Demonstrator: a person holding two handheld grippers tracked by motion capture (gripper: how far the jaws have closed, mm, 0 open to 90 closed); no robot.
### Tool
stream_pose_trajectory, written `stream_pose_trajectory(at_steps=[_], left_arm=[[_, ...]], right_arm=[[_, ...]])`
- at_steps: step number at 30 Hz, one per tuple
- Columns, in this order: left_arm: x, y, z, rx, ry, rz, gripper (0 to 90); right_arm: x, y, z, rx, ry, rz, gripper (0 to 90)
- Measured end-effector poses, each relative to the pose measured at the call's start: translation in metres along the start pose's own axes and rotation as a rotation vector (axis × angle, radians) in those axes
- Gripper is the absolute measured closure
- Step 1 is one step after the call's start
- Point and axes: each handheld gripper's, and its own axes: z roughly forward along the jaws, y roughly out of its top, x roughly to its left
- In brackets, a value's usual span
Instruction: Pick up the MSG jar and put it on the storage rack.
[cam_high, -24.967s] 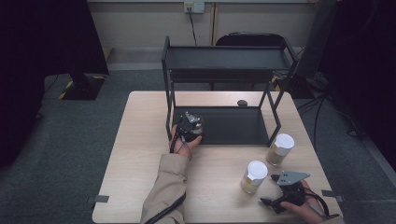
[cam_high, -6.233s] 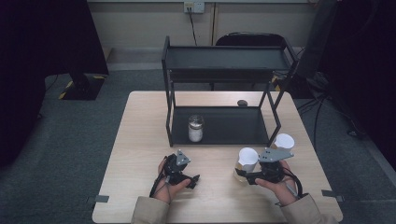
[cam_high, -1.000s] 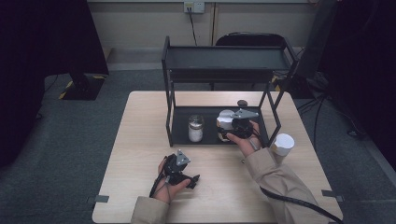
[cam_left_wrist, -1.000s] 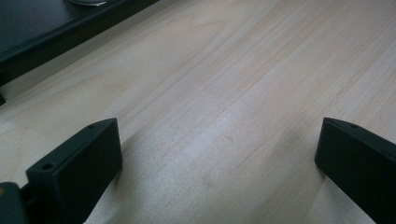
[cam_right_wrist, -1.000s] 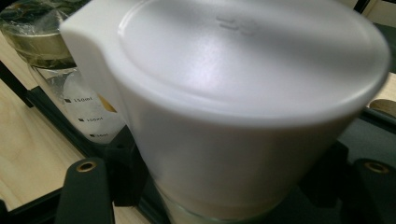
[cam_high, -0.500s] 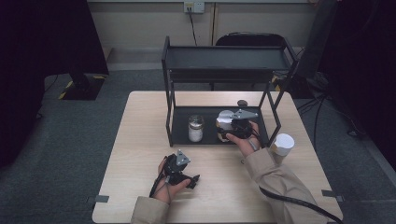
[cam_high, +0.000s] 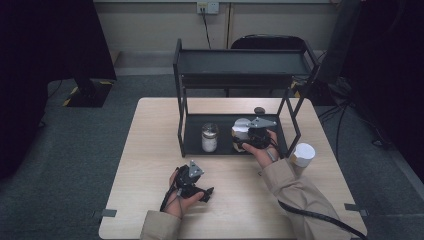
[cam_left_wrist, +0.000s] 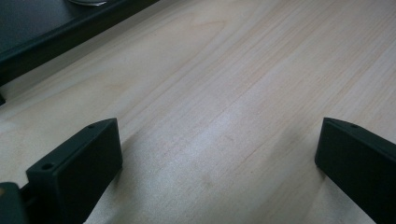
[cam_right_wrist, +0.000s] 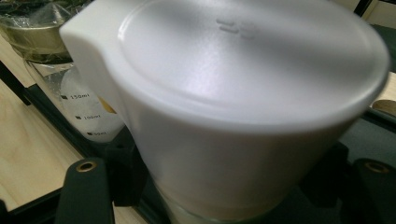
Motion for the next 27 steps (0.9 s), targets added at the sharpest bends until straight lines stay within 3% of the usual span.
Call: stream_pose_trajectory(at_steps=[19, 27], left_arm=[[-0.0001, 0.0, 0.0, 0.0, 0.0, 0.0, 0.1], [0.0, 0.0, 0.0, 0.0, 0.0, 0.0, 0.1]], right_arm=[[0.0013, -0.0002, -0.0038, 0.011, -0.002, -0.004, 30.3], [-0.001, 0.0053, -0.0039, 0.045, 0.009, -0.008, 28.4]])
